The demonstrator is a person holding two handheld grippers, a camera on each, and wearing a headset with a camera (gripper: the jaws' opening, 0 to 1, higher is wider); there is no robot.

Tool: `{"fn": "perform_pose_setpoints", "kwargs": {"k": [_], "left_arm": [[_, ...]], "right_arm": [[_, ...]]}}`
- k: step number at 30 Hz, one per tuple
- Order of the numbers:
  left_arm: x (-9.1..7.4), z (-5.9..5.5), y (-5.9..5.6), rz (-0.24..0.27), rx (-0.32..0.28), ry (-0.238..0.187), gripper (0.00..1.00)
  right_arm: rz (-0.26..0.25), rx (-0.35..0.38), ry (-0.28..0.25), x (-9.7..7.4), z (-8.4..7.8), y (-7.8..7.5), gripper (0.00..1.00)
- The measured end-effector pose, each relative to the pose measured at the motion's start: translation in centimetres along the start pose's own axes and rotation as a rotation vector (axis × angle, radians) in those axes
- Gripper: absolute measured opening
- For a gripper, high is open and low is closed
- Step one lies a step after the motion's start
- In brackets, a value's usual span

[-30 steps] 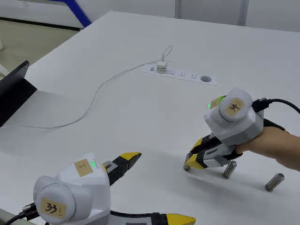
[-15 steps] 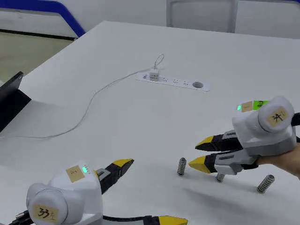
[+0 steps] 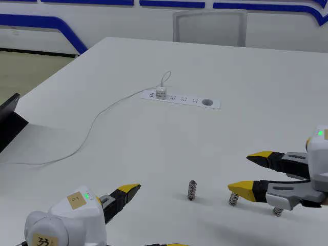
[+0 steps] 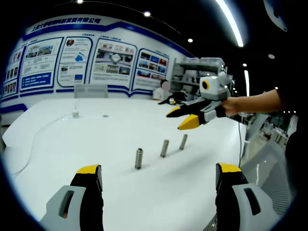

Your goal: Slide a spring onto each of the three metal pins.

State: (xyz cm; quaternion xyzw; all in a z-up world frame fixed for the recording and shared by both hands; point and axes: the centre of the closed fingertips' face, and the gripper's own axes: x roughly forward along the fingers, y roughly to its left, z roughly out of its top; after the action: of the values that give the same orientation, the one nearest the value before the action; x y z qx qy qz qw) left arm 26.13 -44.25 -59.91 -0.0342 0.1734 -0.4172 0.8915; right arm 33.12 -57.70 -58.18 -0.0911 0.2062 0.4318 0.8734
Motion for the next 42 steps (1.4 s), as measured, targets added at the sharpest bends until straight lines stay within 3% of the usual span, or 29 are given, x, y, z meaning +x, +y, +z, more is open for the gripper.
{"fn": "perform_pose_setpoints", "kwargs": {"k": [7, 15, 19, 21, 23, 27, 31, 42], "left_arm": [[0.0, 0.0, 0.1, 0.005, 0.009, 0.005, 1.00], [-0.2, 1.5, 0.2, 0.015, -0.003, -0.073, 1.00], [-0.3, 1.6, 0.5, 0.027, -0.003, -0.077, 1.00], [-0.4, 1.7, 0.6, 0.033, 0.000, -0.080, 1.00], [-0.4, 1.8, 0.6, 0.036, 0.003, -0.084, 1.00], [-0.5, 2.0, 0.6, 0.037, 0.000, -0.094, 1.00], [-0.5, 2.0, 0.6, 0.039, 0.003, -0.092, 1.00], [-0.4, 1.7, 0.4, 0.033, 0.005, -0.078, 1.00]], "right_arm": [[-0.068, 0.058, -0.070, -3.5, -0.7, -0.1, 0.60], [-0.189, 0.133, -0.156, -7.3, -1.9, -0.6, 0.63], [-0.229, 0.282, -0.297, -9.0, -1.5, 0.1, 0.69], [-0.275, 0.326, -0.328, -9.7, -1.9, 0.1, 0.72], [-0.356, 0.295, -0.322, -10.5, -2.4, -0.3, 0.72], [-0.448, 0.280, -0.331, -11.2, -2.7, -0.4, 0.72], [-0.493, 0.289, -0.353, -11.4, -3.0, 0.0, 0.73], [-0.502, 0.320, -0.357, -11.3, -4.4, 0.3, 0.73]]}}
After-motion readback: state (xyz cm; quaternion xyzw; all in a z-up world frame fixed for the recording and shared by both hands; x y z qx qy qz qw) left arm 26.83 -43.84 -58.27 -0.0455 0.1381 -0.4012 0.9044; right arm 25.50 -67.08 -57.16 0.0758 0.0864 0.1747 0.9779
